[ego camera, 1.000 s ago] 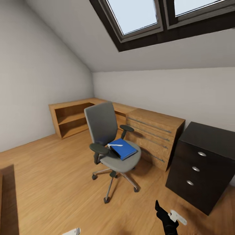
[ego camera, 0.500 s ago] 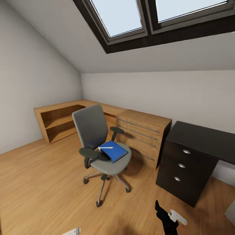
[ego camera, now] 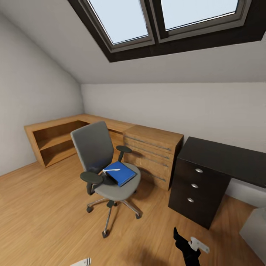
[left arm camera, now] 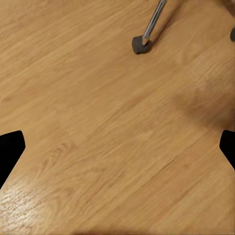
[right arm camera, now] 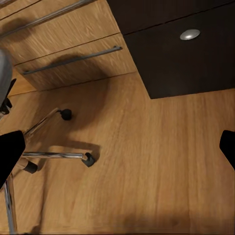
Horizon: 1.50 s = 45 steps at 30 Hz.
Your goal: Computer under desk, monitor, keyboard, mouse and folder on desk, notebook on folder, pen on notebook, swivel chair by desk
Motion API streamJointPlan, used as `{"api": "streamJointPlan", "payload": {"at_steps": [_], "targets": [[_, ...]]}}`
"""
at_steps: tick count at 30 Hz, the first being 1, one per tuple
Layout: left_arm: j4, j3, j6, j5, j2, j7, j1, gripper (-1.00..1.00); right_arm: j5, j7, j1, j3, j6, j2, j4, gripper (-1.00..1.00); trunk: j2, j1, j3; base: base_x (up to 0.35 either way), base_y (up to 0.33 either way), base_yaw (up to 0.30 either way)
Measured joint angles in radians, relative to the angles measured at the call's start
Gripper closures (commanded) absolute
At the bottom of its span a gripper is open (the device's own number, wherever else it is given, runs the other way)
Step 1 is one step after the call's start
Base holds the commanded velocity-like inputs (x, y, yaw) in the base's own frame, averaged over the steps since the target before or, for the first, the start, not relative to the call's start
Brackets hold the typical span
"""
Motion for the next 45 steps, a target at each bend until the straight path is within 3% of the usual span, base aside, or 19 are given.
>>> {"api": "streamJointPlan", "payload": {"at_steps": [7,11,27,45], "targets": [[0.000,0.000,0.000,0.001,0.000,-0.001,0.000,-1.00,0.119,-0.007,0.014,0.000,-0.001,-0.003,0.000,-1.00,0.049,-0.026,0.022,-0.248,0.000,-0.005],[0.000,0.001,0.000,0.002,0.001,-0.001,0.000,-1.00,0.148,-0.041,0.016,0.000,0.001,-0.001,0.001,-1.00,0.077,-0.042,0.034,-0.192,0.000,-0.001],[-0.001,0.001,0.000,0.001,0.000,-0.004,0.000,-1.00,0.157,-0.053,0.016,0.000,-0.003,0.001,0.000,-1.00,0.189,-0.104,0.085,-0.014,0.000,0.000],[-0.001,0.002,0.002,0.003,0.002,-0.005,0.000,-1.00,0.157,-0.055,0.016,0.000,-0.002,0.001,0.000,-1.00,0.315,-0.172,0.141,-0.169,0.224,0.000]]}}
